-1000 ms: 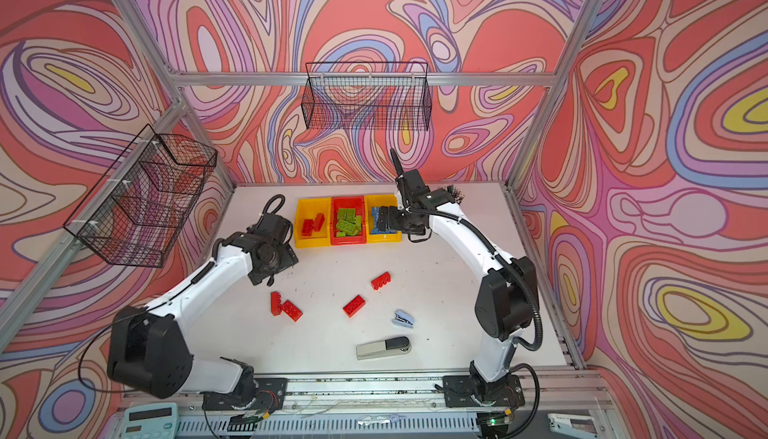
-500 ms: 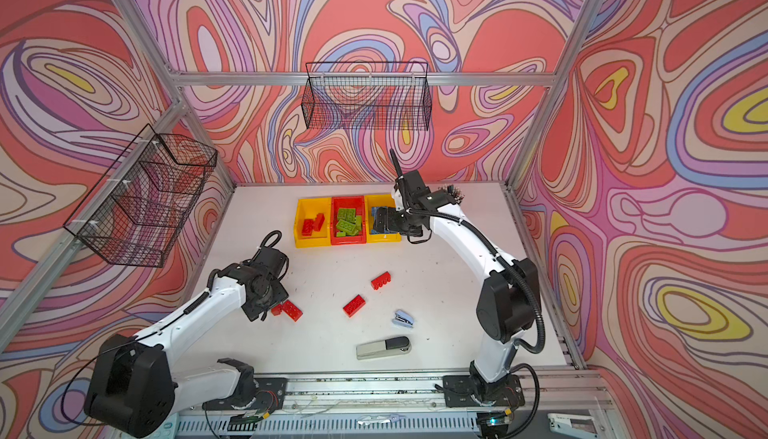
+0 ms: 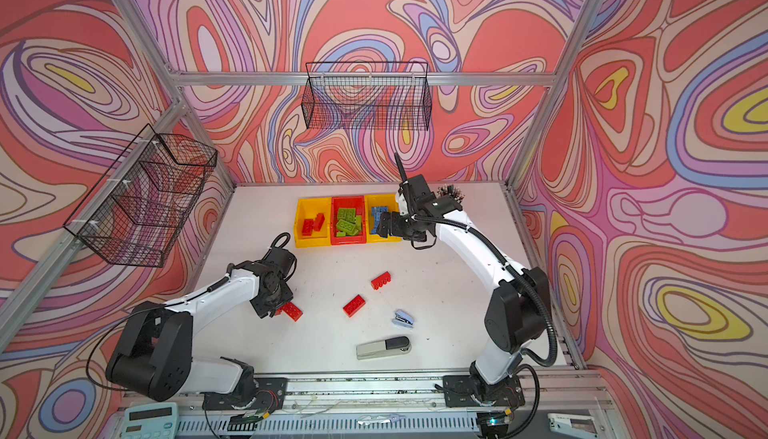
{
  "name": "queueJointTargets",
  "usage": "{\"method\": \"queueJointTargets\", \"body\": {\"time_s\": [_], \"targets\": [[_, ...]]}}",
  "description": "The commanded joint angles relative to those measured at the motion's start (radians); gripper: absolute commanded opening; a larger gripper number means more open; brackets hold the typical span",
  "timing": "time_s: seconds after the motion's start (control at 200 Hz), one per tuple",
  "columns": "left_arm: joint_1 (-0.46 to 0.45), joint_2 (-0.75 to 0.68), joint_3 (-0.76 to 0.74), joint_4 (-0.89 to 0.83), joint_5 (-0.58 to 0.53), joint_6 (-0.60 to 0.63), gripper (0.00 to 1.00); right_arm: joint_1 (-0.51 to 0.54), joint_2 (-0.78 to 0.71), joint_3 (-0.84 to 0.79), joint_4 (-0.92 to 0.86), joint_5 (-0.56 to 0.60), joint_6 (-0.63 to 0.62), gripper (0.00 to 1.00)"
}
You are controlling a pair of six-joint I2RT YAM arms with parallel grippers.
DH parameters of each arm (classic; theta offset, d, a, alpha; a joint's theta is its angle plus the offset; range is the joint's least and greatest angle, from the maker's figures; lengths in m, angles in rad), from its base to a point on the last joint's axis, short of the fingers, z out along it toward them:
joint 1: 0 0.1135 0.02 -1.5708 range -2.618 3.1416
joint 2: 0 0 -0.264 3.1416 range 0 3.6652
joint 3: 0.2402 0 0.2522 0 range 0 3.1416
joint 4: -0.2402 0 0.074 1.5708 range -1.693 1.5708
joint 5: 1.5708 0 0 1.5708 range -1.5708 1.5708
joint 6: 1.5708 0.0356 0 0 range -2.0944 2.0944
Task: Sort the legos into containers by color
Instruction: 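Lower the left gripper onto a red brick near the table edge, then carry the red brick with the left gripper into the red-brick yellow bin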
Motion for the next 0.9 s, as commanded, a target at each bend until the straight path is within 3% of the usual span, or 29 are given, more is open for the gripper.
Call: {"method": "queueJointTargets", "body": {"time_s": [0.0,0.08,0.466,0.896], "targets": [[-0.002,0.019,-0.009,0.022,-0.039,-0.001,0.55,0.004,0.019,0.027,0.006,0.013,0.004,0.96],[0.003,0.035,-0.01,0.035,-0.033,0.005,0.5,0.005,0.036,0.043,0.008,0.01,0.003,0.96],[0.01,0.118,0.058,-0.013,-0.028,0.032,0.09,0.004,0.12,0.111,0.01,-0.007,-0.005,0.96],[0.007,0.117,0.381,-0.186,-0.035,0.124,0.04,0.003,0.136,0.125,0.044,0.005,-0.011,0.96]]}}
